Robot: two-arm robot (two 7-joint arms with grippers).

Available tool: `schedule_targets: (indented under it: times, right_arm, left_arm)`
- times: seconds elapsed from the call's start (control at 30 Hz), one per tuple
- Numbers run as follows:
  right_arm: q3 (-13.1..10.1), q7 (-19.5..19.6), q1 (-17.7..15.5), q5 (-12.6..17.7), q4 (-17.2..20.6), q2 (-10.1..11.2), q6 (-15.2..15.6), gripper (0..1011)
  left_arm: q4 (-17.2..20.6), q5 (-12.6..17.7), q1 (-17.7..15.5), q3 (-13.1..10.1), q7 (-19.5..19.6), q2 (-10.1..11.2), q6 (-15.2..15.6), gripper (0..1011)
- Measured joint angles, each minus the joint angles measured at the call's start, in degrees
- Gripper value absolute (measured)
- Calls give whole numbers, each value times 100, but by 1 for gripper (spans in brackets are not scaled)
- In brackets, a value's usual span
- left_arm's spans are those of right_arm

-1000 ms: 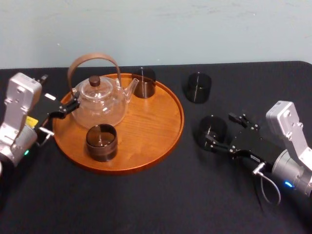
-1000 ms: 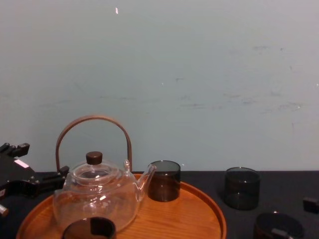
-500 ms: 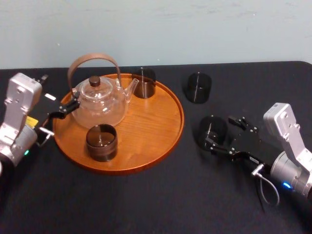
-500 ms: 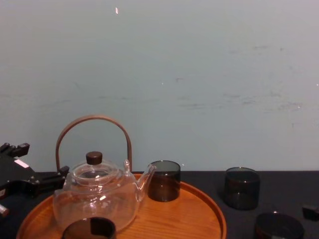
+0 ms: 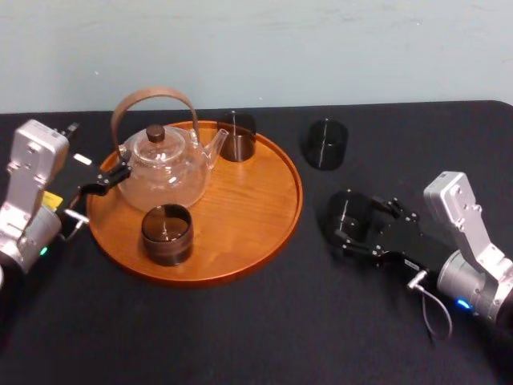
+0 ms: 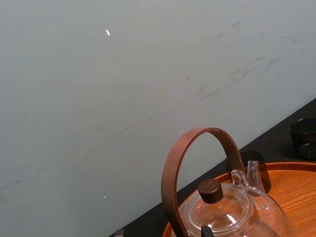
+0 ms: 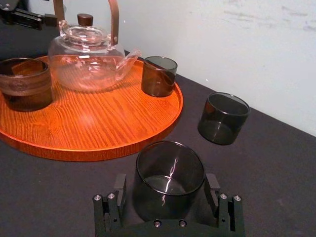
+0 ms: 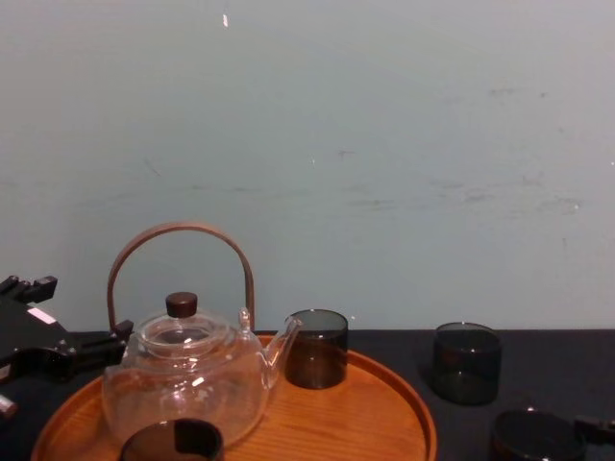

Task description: Pick up the glass from the table and place it on the tray.

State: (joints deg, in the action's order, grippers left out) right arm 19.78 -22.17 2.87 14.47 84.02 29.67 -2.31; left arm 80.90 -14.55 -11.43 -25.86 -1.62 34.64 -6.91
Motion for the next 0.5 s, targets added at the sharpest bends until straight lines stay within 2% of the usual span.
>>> schedule_targets:
  times: [0.5]
  right_arm:
    - [-38,-203,305,-183,-454,-305,-20,1002]
  left_arm:
    - [0,0,0,0,0,0,0,1010]
